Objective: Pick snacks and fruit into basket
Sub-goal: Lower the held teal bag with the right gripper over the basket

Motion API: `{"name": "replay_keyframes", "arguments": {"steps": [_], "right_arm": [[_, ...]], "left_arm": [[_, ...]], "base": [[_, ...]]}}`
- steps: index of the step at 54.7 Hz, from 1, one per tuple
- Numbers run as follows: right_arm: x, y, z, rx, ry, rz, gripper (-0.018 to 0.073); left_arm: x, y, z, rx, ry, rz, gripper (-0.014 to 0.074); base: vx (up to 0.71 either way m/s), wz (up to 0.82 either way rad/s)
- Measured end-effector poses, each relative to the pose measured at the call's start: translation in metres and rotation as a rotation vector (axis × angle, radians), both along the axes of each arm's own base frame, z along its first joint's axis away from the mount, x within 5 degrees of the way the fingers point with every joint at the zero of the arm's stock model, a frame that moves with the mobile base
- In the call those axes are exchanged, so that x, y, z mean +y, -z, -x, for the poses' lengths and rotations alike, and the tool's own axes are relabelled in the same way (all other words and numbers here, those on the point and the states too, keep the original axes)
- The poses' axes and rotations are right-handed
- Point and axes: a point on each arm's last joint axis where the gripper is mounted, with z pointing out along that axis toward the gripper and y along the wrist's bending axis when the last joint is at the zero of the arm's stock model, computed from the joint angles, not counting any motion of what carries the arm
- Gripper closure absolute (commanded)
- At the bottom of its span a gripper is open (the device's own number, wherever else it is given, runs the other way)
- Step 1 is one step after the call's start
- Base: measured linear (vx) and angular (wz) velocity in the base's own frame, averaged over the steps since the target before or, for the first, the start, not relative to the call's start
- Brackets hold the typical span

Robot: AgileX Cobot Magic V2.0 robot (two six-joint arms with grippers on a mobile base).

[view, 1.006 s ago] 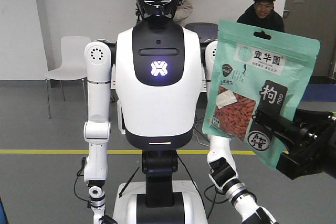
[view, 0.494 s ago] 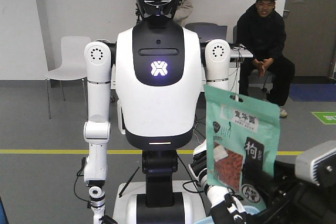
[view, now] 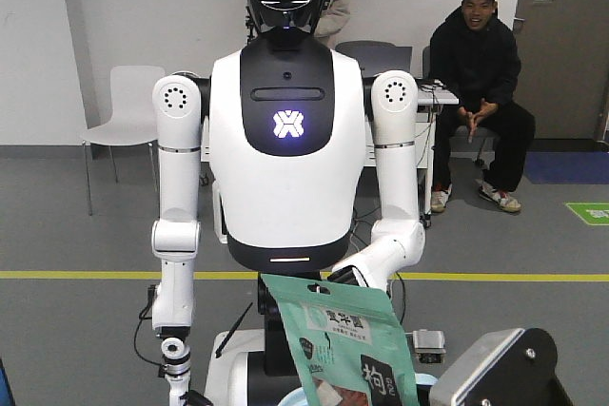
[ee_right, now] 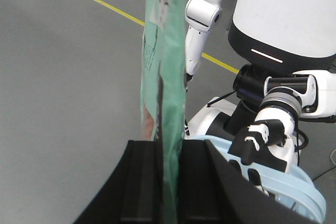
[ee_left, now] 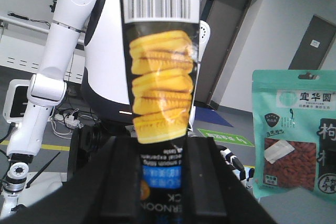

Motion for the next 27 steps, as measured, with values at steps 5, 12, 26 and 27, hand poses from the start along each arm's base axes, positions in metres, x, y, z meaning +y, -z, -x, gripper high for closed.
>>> {"name": "replay_keyframes", "arguments": {"steps": [5, 12, 26, 27], "right_arm": [[-0.001, 0.002, 0.0, 0.019, 0.004, 0.015, 0.0569], [-0.003, 0.007, 0.001, 0.066, 0.014, 0.056, 0.0569], [-0.006, 0.014, 0.003, 0.124, 0.025, 0.115, 0.0568], [-0.006, 0.014, 0.003, 0.121, 0.022, 0.122, 0.0568]], "left_arm": [[0.0, 0.0, 0.0, 0.0, 0.0, 0.0, 0.0594], [0.0, 0.0, 0.0, 0.0, 0.0, 0.0, 0.0594], [0.0, 0.0, 0.0, 0.0, 0.0, 0.0, 0.0594], [0.0, 0.0, 0.0, 0.0, 0.0, 0.0, 0.0594]], "base": [[0.0, 0.0], [0.0, 0.0], [0.0, 0.0], [0.0, 0.0]]}}
